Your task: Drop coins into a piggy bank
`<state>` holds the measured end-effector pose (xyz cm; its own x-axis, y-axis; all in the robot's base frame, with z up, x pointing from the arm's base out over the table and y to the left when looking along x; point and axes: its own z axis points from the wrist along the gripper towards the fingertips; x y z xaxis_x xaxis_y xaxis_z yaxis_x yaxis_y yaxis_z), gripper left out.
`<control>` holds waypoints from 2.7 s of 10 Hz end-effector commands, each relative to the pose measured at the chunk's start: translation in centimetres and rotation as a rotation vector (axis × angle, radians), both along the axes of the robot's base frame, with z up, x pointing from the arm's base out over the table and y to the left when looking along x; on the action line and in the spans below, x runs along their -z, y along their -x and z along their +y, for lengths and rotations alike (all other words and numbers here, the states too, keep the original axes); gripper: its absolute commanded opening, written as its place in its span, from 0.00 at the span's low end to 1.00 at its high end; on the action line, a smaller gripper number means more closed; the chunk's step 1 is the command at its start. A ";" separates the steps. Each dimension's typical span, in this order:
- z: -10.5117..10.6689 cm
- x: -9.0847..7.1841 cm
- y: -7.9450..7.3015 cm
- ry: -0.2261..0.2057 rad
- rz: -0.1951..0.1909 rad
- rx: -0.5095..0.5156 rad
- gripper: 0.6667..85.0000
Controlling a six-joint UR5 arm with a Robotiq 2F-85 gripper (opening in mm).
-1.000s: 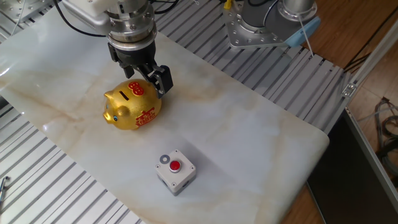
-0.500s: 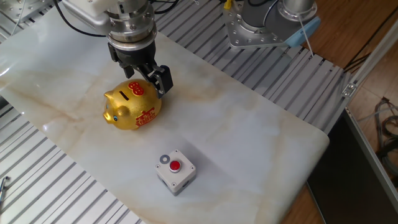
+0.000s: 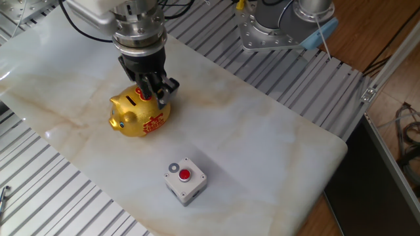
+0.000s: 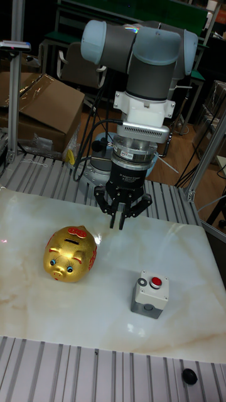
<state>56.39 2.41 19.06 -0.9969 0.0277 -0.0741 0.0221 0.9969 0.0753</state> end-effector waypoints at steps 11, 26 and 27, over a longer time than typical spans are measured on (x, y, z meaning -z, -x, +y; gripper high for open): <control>0.1 0.3 0.7 0.012 0.019 0.009 0.00; 1.8 0.6 0.9 -0.100 -0.001 0.064 0.00; 2.0 0.7 0.9 -0.112 -0.004 0.086 0.00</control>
<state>55.69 3.46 18.23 -0.9941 0.0711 -0.0822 0.0590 0.9881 0.1422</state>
